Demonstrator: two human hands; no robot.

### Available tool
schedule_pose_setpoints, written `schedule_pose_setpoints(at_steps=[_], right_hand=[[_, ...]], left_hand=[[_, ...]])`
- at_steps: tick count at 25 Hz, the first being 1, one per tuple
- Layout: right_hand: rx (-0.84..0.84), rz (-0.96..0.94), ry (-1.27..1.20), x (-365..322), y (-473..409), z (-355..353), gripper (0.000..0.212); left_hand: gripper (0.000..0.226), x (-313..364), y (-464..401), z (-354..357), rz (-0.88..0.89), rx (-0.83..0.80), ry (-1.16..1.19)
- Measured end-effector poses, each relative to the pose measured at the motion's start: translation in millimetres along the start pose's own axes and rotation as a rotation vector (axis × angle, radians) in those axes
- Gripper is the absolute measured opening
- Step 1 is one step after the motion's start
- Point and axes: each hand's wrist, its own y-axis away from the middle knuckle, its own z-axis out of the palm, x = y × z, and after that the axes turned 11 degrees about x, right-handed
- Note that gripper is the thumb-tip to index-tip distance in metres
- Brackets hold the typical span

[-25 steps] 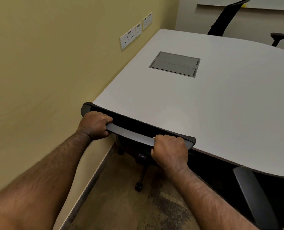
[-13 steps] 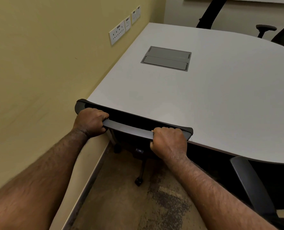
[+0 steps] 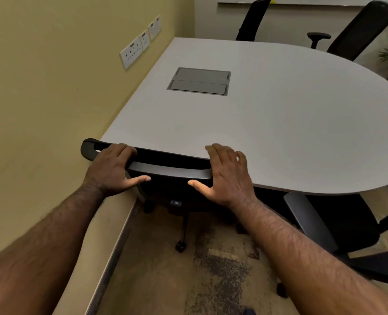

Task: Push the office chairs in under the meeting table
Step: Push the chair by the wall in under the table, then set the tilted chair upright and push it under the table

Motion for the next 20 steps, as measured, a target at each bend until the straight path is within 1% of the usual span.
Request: schedule_pose_setpoints(at_steps=[1, 3, 8, 12, 20], right_hand=[[-0.002, 0.035, 0.005, 10.5, 1.6, -8.2, 0.093], [-0.023, 0.091, 0.032, 33.1, 4.3, -25.3, 0.099], [-0.029, 0.135, 0.158, 88.7, 21.0, -65.7, 0.102], [0.019, 0.198, 0.222, 129.9, 37.4, -90.3, 0.101], [0.037, 0.339, 0.289, 207.8, 87.4, -129.1, 0.098]], left_hand=[[0.080, 8.3, -2.2, -2.4, 0.017, 0.023, 0.021], [0.087, 26.1, -15.5, -6.8, 0.039, 0.061, 0.063], [0.090, 82.4, -66.6, -11.9, 0.156, 0.163, 0.112], [0.093, 132.6, -100.0, -10.8, 0.203, 0.207, 0.160], [0.104, 260.3, -131.8, 9.2, 0.233, 0.150, 0.237]])
